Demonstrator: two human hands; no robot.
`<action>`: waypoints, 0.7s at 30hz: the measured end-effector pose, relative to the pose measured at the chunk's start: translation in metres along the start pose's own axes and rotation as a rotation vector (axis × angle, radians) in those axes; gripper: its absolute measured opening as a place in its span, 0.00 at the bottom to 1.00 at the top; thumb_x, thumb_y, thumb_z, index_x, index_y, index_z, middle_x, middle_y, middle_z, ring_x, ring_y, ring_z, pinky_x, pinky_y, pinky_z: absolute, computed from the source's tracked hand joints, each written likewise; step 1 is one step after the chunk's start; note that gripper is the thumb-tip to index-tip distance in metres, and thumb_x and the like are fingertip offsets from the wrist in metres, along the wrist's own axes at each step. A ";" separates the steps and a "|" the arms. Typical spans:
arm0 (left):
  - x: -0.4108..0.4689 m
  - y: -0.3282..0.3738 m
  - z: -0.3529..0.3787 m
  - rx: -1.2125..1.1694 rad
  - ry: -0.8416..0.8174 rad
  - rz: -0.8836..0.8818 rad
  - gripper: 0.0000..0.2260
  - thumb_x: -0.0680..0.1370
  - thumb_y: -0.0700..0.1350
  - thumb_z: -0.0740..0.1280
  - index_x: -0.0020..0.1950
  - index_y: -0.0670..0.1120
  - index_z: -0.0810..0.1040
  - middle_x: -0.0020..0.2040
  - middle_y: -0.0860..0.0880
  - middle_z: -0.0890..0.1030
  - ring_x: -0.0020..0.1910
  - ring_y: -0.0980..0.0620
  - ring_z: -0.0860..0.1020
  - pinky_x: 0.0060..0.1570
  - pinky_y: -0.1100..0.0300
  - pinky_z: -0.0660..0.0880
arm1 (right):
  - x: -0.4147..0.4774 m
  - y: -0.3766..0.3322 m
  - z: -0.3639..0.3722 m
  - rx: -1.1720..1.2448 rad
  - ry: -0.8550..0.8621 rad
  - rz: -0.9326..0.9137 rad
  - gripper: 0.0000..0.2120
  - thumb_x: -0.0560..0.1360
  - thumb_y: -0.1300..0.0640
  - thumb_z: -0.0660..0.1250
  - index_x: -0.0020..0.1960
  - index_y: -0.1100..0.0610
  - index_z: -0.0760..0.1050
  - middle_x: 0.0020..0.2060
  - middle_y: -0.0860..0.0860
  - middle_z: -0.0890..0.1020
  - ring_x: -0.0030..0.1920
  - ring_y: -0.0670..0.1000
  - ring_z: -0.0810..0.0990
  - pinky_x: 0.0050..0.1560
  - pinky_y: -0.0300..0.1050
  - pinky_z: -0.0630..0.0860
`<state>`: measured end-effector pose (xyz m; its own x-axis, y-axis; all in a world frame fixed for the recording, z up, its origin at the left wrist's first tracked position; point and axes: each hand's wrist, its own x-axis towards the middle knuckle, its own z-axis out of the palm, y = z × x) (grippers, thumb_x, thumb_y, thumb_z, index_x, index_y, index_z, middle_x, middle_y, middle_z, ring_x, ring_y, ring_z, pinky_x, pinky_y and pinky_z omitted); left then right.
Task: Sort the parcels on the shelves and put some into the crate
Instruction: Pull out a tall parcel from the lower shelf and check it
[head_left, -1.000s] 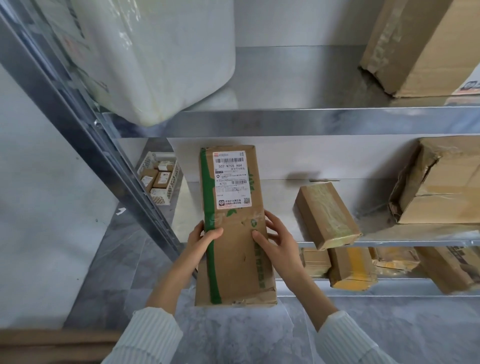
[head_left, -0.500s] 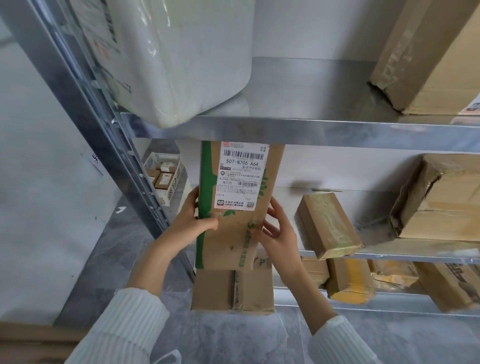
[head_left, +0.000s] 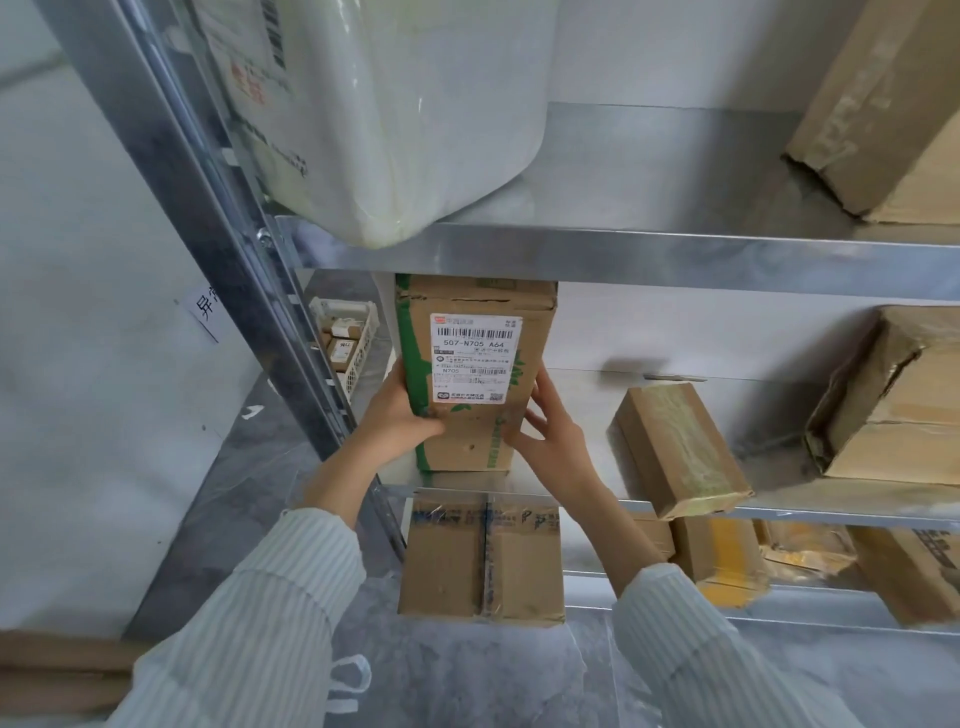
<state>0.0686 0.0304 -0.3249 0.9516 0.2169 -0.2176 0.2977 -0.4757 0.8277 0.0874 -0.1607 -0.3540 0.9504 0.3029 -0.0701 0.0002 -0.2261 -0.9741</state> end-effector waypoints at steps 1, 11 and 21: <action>0.002 -0.001 0.000 -0.014 0.006 -0.011 0.35 0.69 0.32 0.71 0.73 0.49 0.62 0.48 0.61 0.77 0.48 0.61 0.77 0.38 0.71 0.68 | 0.001 0.001 0.002 -0.008 -0.001 0.005 0.39 0.77 0.64 0.64 0.78 0.40 0.49 0.66 0.32 0.69 0.70 0.47 0.70 0.48 0.27 0.75; -0.005 -0.009 0.007 -0.214 0.129 -0.065 0.34 0.71 0.29 0.68 0.72 0.50 0.62 0.48 0.58 0.75 0.48 0.58 0.75 0.35 0.72 0.66 | -0.006 0.002 0.005 0.042 0.050 0.054 0.36 0.77 0.61 0.67 0.77 0.42 0.54 0.65 0.35 0.67 0.68 0.49 0.72 0.41 0.29 0.78; -0.016 -0.025 0.027 -0.393 0.218 -0.093 0.39 0.72 0.38 0.72 0.77 0.50 0.54 0.69 0.52 0.69 0.67 0.52 0.68 0.66 0.51 0.67 | -0.018 -0.007 0.013 0.053 0.132 0.059 0.32 0.76 0.62 0.67 0.76 0.47 0.59 0.71 0.45 0.70 0.66 0.49 0.74 0.46 0.31 0.75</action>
<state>0.0478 0.0162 -0.3561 0.8715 0.4378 -0.2208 0.2894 -0.0957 0.9524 0.0661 -0.1526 -0.3491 0.9809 0.1654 -0.1021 -0.0699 -0.1900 -0.9793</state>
